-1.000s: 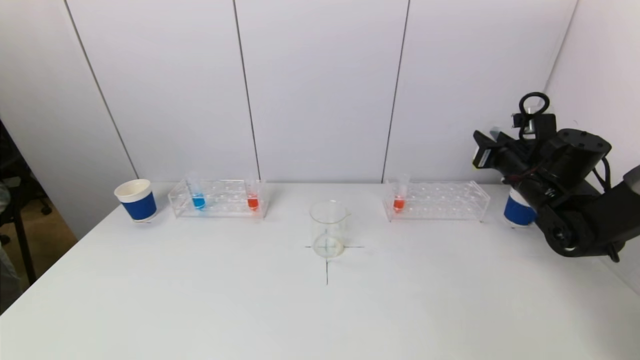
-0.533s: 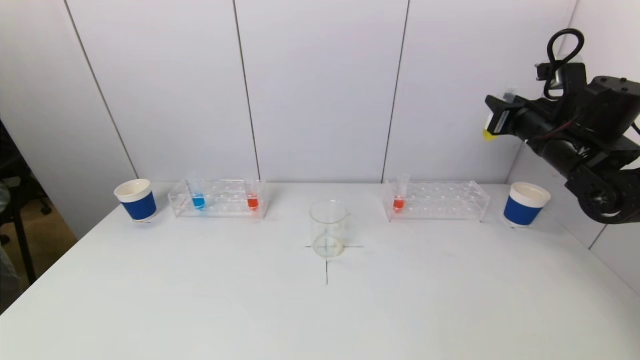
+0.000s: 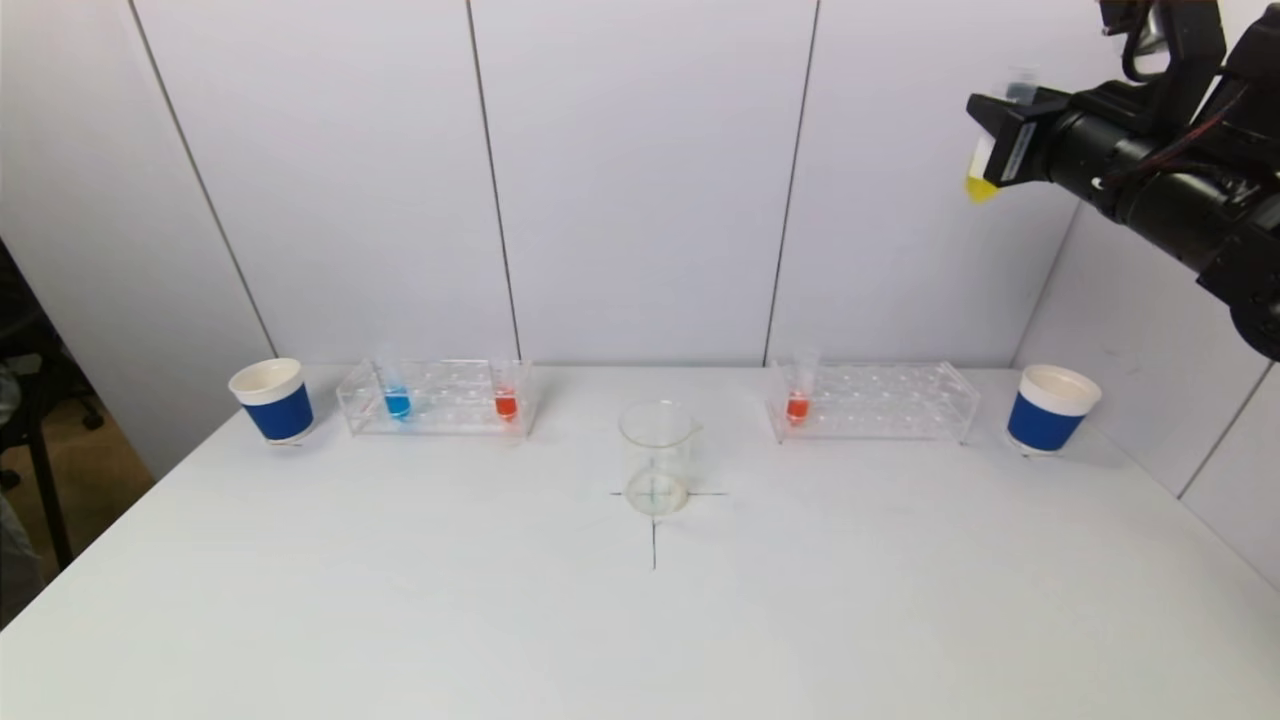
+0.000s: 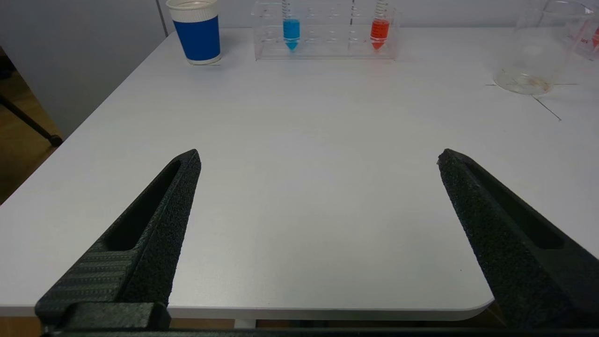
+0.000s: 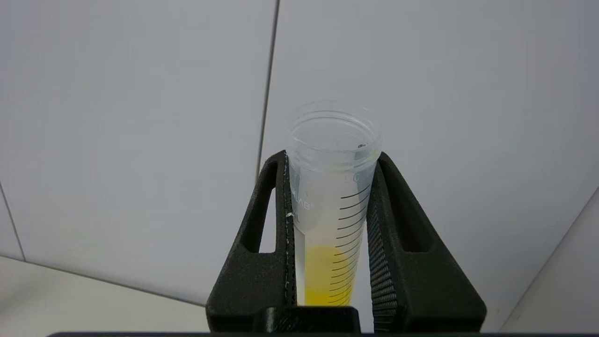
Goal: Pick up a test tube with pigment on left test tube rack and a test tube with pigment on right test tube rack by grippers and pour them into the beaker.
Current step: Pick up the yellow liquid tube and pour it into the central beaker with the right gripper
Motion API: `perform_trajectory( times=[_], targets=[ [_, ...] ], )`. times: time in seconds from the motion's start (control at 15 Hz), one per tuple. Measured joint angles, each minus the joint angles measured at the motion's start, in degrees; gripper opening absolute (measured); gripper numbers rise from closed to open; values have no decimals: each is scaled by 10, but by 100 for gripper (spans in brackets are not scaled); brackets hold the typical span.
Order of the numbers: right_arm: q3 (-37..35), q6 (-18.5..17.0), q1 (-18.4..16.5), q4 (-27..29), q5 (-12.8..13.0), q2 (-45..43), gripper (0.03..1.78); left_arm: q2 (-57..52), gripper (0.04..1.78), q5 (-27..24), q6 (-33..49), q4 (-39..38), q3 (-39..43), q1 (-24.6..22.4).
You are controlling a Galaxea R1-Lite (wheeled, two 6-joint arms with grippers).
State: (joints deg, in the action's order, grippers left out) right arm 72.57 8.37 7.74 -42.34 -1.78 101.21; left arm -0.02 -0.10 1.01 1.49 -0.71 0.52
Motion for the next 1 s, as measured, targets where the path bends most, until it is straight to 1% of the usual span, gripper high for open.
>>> perform_trajectory(
  times=[0.07, 0.2, 0.27, 0.33, 0.4, 0.47, 0.8, 1.0],
  targets=[
    [20, 11, 8, 15, -1, -2, 49, 0, 177, 0, 0, 0, 0, 0],
    [61, 21, 24, 68, -5, -5, 49, 0, 177, 0, 0, 0, 0, 0],
    [78, 25, 31, 93, -15, -6, 49, 0, 177, 0, 0, 0, 0, 0],
    [88, 31, 35, 106, -36, -7, 49, 0, 177, 0, 0, 0, 0, 0],
    [95, 48, 40, 112, -60, -6, 49, 0, 177, 0, 0, 0, 0, 0],
    [98, 70, 47, 112, -70, -4, 49, 0, 177, 0, 0, 0, 0, 0],
    [106, 174, 108, 113, -76, 25, 49, 0, 177, 0, 0, 0, 0, 0],
    [107, 216, 134, 113, -86, 48, 49, 0, 177, 0, 0, 0, 0, 0]
  ],
)
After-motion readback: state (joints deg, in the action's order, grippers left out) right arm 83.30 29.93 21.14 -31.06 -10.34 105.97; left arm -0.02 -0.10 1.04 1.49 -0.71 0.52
